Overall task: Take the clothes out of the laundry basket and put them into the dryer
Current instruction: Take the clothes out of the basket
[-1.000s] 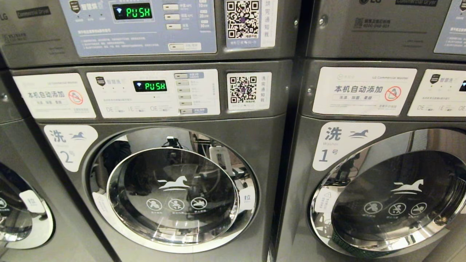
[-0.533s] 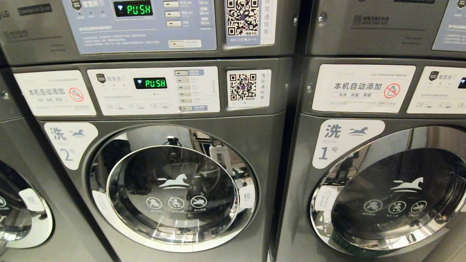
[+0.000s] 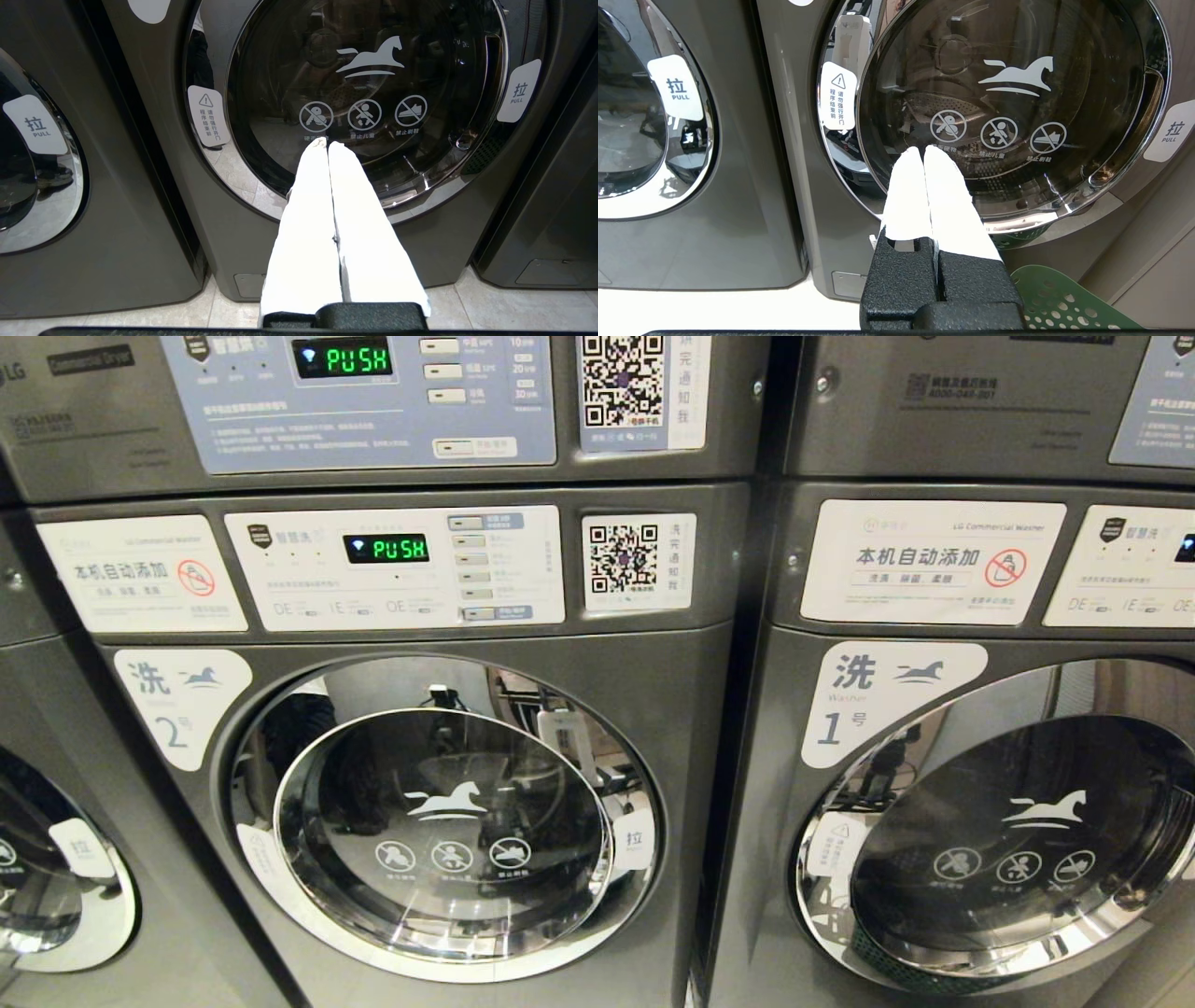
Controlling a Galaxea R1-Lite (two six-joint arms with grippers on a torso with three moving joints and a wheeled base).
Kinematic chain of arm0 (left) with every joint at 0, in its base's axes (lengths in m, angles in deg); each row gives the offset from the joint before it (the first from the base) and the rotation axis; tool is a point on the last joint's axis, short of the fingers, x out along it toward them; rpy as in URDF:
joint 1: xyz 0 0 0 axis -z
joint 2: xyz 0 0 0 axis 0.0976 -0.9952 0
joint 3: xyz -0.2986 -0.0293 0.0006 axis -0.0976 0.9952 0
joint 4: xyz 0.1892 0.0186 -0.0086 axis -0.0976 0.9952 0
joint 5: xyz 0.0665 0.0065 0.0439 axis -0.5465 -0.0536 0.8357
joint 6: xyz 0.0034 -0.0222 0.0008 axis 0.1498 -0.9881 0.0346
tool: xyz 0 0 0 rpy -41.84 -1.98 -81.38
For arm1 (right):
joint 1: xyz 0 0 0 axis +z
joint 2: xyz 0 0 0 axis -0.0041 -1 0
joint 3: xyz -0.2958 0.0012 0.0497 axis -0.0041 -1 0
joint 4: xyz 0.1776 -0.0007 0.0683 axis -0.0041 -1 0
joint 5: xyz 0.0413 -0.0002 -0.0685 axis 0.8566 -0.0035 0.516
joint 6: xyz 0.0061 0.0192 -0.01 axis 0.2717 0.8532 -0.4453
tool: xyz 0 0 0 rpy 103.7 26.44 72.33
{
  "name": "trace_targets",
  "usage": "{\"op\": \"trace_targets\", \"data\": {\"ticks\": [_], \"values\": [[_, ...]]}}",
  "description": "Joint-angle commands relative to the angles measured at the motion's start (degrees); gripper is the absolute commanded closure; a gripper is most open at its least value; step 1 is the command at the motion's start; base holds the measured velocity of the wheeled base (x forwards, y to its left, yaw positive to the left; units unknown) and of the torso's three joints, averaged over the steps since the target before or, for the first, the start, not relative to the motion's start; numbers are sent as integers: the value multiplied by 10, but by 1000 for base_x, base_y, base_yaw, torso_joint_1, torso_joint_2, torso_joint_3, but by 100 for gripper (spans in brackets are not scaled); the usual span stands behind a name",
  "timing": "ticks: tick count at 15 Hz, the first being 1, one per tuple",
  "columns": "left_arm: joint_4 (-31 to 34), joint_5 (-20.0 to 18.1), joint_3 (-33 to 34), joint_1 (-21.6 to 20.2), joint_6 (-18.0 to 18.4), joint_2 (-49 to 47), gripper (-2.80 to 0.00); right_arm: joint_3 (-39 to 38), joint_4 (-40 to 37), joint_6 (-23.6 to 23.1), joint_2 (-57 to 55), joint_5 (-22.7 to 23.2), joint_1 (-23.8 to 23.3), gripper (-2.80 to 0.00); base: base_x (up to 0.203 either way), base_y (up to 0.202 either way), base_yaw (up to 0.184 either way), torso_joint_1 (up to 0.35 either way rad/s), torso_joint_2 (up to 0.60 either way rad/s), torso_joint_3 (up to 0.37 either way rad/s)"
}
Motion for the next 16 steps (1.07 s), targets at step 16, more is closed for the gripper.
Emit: {"op": "trace_targets", "data": {"ticks": [16], "values": [[1, -1, 0, 0, 1, 0, 0, 0, 0, 1, 1, 0, 0, 0, 0, 0, 0, 0, 0, -9]]}}
